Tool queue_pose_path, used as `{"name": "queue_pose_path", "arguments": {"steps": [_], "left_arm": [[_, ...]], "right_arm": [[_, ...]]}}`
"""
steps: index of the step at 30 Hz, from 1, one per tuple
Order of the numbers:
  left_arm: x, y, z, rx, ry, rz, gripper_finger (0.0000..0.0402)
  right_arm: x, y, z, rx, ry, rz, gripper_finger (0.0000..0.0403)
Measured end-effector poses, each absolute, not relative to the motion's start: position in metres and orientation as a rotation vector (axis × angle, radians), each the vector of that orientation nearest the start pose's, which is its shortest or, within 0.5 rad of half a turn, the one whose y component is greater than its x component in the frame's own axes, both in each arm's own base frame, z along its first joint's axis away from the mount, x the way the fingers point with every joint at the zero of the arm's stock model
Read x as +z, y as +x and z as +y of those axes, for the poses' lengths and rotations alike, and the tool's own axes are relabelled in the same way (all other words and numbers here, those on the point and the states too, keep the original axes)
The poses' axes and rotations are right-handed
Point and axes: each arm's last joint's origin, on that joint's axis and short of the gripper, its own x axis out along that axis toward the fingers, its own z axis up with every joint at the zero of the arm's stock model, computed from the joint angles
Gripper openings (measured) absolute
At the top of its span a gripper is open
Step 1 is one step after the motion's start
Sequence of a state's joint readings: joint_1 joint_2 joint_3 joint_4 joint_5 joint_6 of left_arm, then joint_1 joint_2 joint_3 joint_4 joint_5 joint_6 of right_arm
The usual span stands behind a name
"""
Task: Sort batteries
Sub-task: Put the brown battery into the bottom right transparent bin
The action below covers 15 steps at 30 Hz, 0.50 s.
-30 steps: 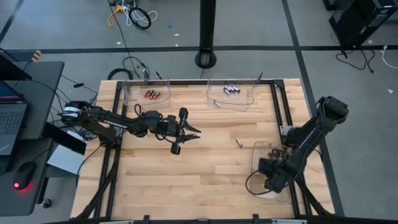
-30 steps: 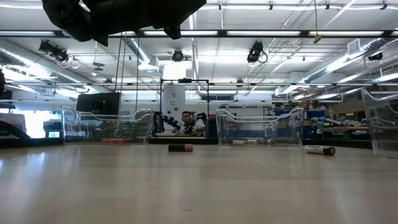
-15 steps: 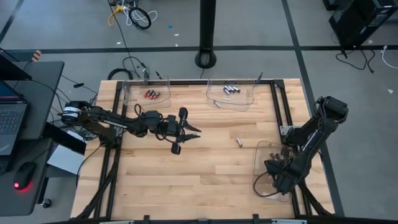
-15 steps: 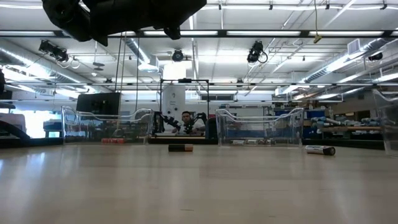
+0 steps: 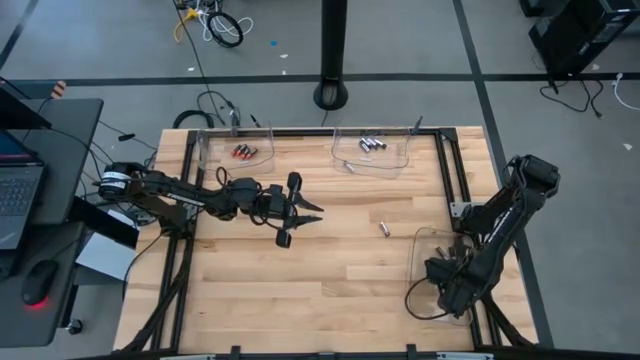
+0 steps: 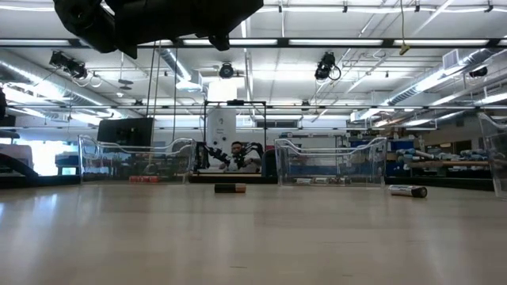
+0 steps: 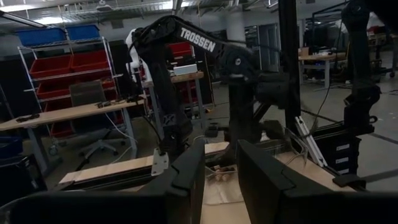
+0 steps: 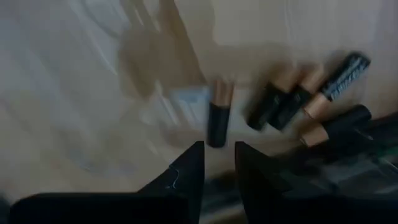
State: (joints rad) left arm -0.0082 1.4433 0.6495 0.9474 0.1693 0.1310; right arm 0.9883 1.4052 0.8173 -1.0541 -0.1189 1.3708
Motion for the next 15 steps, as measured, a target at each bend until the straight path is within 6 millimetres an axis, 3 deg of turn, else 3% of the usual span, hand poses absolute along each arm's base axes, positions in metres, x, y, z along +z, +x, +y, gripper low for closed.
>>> {"name": "queue_pose_path", "arguments": {"steps": [9,12,15], "left_arm": [[0.247,0.296,-0.007,-0.160,0.174,-0.166,0.0098],[0.244,0.297,-0.007,-0.143,0.195,-0.136,0.0087],[0.237,0.297,-0.006,-0.119,0.205,-0.053,0.0060]], "right_arm": [[0.212,0.144,0.175,-0.460,0.430,1.353,0.0114],[0.215,0.158,0.168,-0.458,0.405,1.265,0.0091],[0.223,0.169,0.164,-0.387,0.333,1.250,0.0042]]}}
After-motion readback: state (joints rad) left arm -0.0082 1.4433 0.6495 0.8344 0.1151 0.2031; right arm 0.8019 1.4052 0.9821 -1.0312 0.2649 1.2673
